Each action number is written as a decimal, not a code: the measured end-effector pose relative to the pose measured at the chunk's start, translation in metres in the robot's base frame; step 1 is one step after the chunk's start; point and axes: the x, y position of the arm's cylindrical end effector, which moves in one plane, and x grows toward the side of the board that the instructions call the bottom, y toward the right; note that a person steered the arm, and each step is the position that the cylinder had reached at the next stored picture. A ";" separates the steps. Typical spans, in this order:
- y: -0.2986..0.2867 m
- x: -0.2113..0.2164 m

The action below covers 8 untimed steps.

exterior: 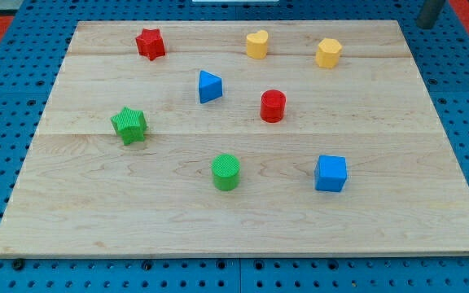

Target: Move your arm closer to the yellow hexagon

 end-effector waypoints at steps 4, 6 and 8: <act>-0.002 -0.012; -0.056 0.011; -0.130 0.064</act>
